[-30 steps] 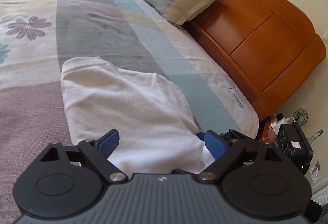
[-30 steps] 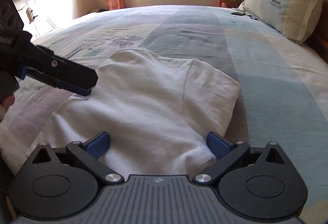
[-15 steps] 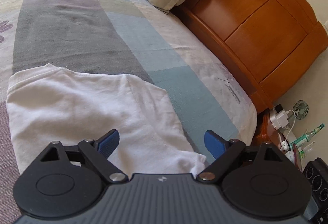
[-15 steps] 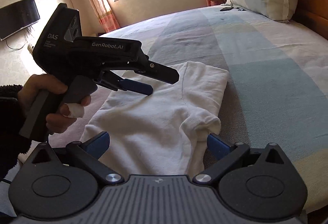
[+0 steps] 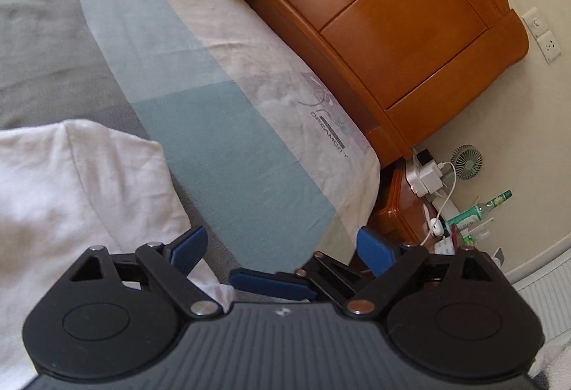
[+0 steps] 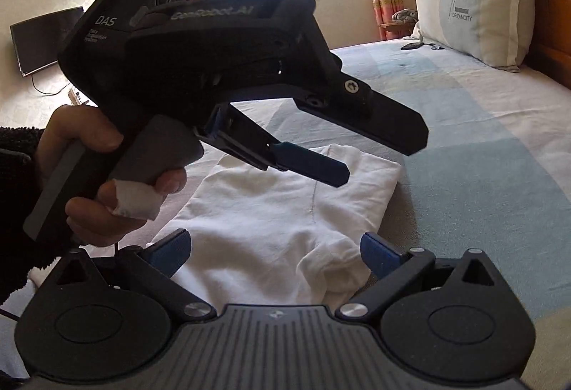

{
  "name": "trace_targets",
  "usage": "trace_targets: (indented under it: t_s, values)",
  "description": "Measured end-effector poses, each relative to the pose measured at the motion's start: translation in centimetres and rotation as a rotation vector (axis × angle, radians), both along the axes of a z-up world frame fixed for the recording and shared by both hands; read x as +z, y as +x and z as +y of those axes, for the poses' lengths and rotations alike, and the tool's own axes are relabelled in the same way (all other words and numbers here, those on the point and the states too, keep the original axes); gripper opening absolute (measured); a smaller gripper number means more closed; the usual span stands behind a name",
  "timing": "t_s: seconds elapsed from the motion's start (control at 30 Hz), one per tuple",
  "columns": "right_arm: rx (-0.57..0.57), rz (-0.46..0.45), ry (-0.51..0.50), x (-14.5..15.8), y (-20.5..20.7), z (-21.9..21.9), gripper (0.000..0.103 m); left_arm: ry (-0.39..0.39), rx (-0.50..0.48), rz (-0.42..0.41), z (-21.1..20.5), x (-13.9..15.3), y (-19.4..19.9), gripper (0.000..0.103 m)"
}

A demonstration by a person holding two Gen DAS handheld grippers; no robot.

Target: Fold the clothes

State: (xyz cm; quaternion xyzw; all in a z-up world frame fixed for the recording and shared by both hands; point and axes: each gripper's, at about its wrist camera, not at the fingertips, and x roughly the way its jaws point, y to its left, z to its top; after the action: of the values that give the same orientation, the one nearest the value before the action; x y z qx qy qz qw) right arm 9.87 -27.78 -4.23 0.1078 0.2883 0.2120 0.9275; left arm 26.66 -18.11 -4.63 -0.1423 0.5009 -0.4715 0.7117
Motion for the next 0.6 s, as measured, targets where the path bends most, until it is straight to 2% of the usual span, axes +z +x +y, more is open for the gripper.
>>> trace_targets:
  t_s: [0.1, 0.27, 0.33, 0.43, 0.53, 0.6]
  values:
    - [0.025, 0.06, 0.047, -1.0, 1.0, -0.3, 0.103, 0.07, 0.032, 0.004, -0.4, -1.3, 0.6, 0.09]
    - [0.167, 0.074, 0.063, -1.5, -2.4, 0.0, 0.103, 0.061, 0.042, 0.023, -0.4, -2.1, 1.2, 0.09]
    - [0.148, 0.031, 0.04, -0.8, -3.1, -0.2, 0.103, 0.064, 0.038, 0.011, -0.5, -1.7, 1.0, 0.09]
    - [0.066, -0.039, 0.013, 0.5, -1.7, -1.1, 0.103, 0.058, 0.04, -0.012, -0.2, -0.7, 0.7, 0.09]
    - [0.044, -0.01, -0.025, -0.4, 0.7, -0.9, 0.103, 0.023, 0.073, -0.033, 0.9, 0.5, 0.6, 0.09]
    - [0.071, 0.011, 0.004, -1.0, 1.1, -0.9, 0.103, 0.011, 0.071, -0.022, 1.3, 0.7, 0.8, 0.09]
